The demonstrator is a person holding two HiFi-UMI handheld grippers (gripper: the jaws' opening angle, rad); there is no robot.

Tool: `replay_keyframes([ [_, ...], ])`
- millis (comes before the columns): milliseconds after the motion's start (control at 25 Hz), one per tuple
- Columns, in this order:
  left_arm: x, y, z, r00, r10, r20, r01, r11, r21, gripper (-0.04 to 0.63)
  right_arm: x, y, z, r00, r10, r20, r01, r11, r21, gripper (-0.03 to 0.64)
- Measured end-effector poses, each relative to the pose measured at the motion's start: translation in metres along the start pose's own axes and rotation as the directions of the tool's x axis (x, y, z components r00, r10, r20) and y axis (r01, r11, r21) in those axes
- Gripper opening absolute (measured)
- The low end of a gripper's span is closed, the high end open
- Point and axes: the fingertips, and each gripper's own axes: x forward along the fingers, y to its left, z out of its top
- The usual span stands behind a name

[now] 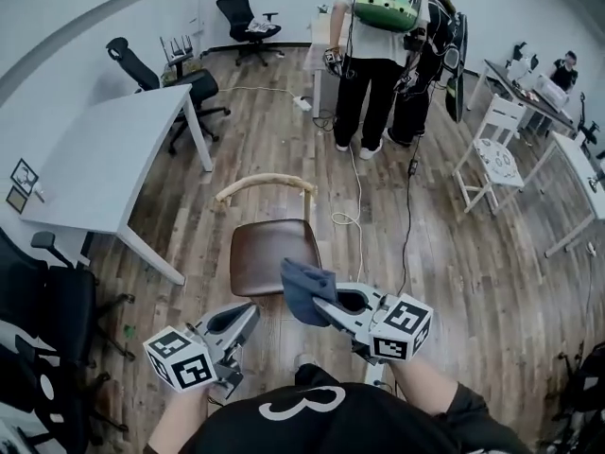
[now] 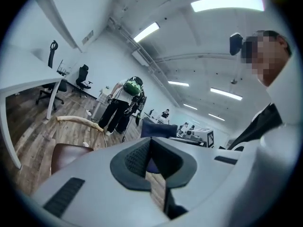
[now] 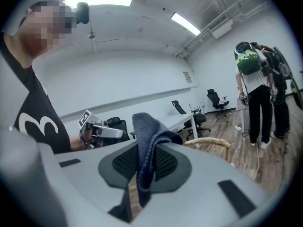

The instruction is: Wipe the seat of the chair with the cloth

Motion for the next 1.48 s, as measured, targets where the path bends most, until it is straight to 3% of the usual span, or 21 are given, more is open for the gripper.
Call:
replay_keyframes([
  [160, -0.035, -0.038, 0.005, 0.999, -0.023, 0.029, 0.021, 0.998, 0.059, 0.014, -0.015, 0.048, 0.011, 0.998, 0.004, 0.068, -0.007, 0.999, 0.044, 0.054],
  [440, -0.072, -0.07, 0.004, 0.996, -0.044, 0.077, 0.036, 0.994, 0.1, 0.014, -0.036, 0.097, 0.016, 0.993, -0.035, 0.11, 0.035, 0.999, 0.003, 0.054],
  [1480, -0.092, -0.109, 0.005, 0.992, -0.088, 0.095, 0.074, 0.987, 0.146, 0.014, -0.059, 0.137, 0.02, 0.984, -0.04, 0.171, 0.043, 0.999, -0.015, 0.052],
])
